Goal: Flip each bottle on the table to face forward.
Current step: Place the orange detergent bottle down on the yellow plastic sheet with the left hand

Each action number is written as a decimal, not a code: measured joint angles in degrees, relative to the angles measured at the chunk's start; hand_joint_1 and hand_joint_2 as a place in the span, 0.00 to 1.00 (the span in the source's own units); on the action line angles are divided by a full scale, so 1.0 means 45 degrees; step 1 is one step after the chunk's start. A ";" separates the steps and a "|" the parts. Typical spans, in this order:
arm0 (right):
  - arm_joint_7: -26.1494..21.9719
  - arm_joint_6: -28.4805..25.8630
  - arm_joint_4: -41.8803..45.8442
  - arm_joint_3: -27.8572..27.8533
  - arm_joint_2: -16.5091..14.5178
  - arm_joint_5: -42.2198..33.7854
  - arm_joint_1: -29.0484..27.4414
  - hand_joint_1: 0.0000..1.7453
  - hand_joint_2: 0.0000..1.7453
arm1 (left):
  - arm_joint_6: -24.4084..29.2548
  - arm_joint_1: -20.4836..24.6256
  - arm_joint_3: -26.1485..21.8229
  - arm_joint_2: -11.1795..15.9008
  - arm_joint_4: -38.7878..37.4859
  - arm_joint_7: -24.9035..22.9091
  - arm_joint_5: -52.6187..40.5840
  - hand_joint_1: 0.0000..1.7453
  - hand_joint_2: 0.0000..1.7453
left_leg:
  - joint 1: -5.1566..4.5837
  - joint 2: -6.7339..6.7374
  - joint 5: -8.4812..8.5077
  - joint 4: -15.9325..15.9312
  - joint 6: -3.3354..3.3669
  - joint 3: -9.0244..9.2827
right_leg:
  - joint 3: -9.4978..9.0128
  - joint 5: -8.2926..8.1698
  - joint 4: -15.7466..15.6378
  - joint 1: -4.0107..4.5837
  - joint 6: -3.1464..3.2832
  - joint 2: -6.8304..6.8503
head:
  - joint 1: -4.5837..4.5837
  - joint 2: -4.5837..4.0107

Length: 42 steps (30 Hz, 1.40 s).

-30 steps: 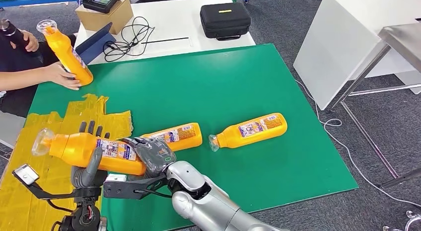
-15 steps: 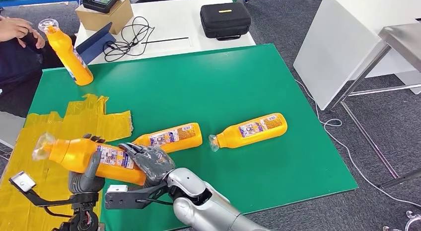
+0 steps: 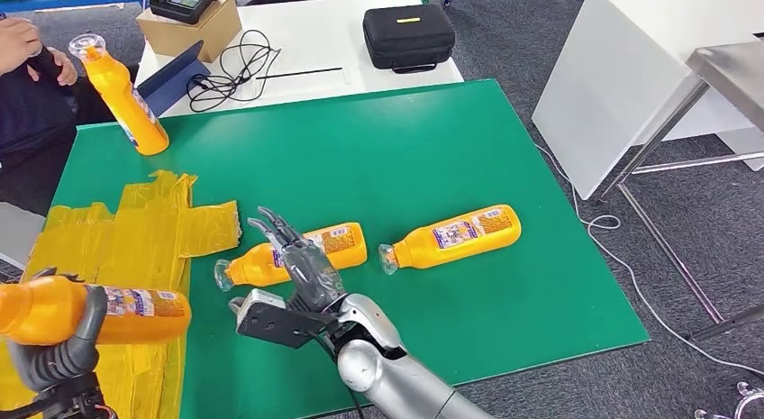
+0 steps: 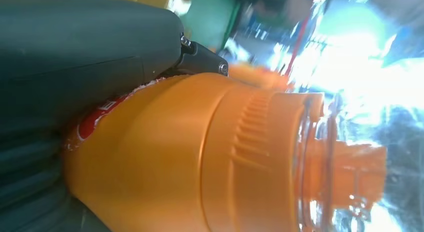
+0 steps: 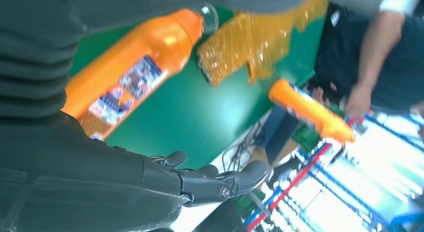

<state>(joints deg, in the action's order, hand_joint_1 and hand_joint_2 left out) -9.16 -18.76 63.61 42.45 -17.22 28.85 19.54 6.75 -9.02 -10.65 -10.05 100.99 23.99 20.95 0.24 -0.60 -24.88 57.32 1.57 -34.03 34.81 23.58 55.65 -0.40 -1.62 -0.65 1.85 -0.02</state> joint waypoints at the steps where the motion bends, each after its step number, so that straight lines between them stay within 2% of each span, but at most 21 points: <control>1: -0.0015 -0.0013 0.0247 -0.0156 0.0063 -0.0044 -0.0083 0.00 0.00 | 0.0448 0.0018 -0.0133 0.0006 0.0116 0.0206 -0.0740 1.00 1.00 | 0.0000 0.0000 0.0000 0.0000 0.0000 0.0000 | 0.0000 0.0000 0.0000 0.0000 0.0000 0.0000 | 0.0000 0.0000; 8: -0.0111 -0.0142 0.1398 -0.1055 0.0314 -0.0231 -0.0424 0.00 0.00 | 0.3772 0.0101 -0.0408 0.0305 0.0460 0.1248 -0.6118 1.00 1.00 | -0.0001 0.0001 -0.0001 0.0001 0.0001 0.0000 | 0.0001 0.0000 -0.0001 -0.0001 -0.0001 0.0000 | 0.0000 0.0000; 11: -0.0182 -0.0197 0.1594 -0.1232 0.0323 -0.0378 -0.0478 0.00 0.00 | 0.4519 0.0122 -0.0374 0.0425 0.0456 0.1311 -0.7335 1.00 1.00 | -0.0001 0.0002 -0.0001 0.0001 0.0000 0.0001 | 0.0002 0.0000 -0.0001 -0.0001 0.0000 0.0000 | 0.0001 0.0000; 16: -0.0335 -0.0384 0.1962 -0.1375 0.0380 -0.0871 -0.0572 0.00 0.00 | 0.6390 0.0234 0.0374 0.0736 -0.0018 0.1192 -1.0918 1.00 1.00 | -0.0002 -0.0001 0.0000 0.0001 0.0000 0.0002 | 0.0001 0.0000 -0.0002 -0.0001 0.0000 0.0001 | 0.0000 0.0000; 18: -0.0341 -0.0423 0.2082 -0.1379 0.0439 -0.0967 -0.0604 0.00 0.00 | 0.6916 0.0280 0.0827 0.0851 -0.0376 0.1155 -1.1615 1.00 1.00 | -0.0002 0.0000 0.0000 0.0001 0.0001 0.0001 | 0.0000 -0.0001 -0.0002 -0.0001 -0.0001 -0.0002 | 0.0000 0.0000; 23: -0.0526 -0.0601 0.2245 -0.1385 0.0594 -0.1389 -0.0652 0.00 0.00 | 0.7127 0.0526 0.1848 0.1221 -0.1490 0.0495 -1.2803 1.00 1.00 | -0.0009 -0.0003 0.0000 0.0004 0.0002 0.0004 | 0.0001 -0.0002 -0.0005 -0.0004 -0.0002 0.0002 | 0.0000 0.0000; 26: -0.0733 -0.0806 0.2338 -0.1371 0.0710 -0.1778 -0.0652 0.00 0.00 | 0.7261 0.0883 0.2557 0.1435 -0.2834 0.0192 -1.4602 1.00 1.00 | -0.0013 -0.0004 0.0001 0.0004 0.0002 0.0002 | -0.0003 -0.0003 -0.0004 -0.0004 -0.0004 0.0004 | 0.0000 0.0000; 30: -0.0867 -0.1072 0.2465 -0.1283 0.0955 -0.2130 -0.0697 0.00 0.00 | 0.7302 0.1474 0.3199 0.1485 -0.4881 0.0332 -1.6365 1.00 1.00 | -0.0014 0.0001 0.0001 0.0004 0.0003 0.0003 | -0.0002 -0.0004 -0.0003 -0.0008 -0.0005 0.0000 | -0.0001 0.0000; 42: -0.0908 -0.1396 0.3398 -0.0970 0.1768 -0.2258 -0.1403 0.00 0.00 | 0.7427 0.2506 0.3629 0.1898 -0.8794 0.0621 -1.8891 1.00 1.00 | -0.0012 0.0002 -0.0001 0.0001 0.0001 -0.0002 | 0.0001 0.0000 -0.0003 -0.0005 -0.0002 0.0002 | -0.0005 0.0000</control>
<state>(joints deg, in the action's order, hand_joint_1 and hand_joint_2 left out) -13.25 -25.05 78.90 38.09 -9.26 18.68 13.22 40.17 2.26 5.68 -1.51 61.41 26.79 -64.06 0.19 -0.59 -24.88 57.32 1.58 -34.04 34.82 23.58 55.64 -0.42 -1.63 -0.64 1.83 -0.02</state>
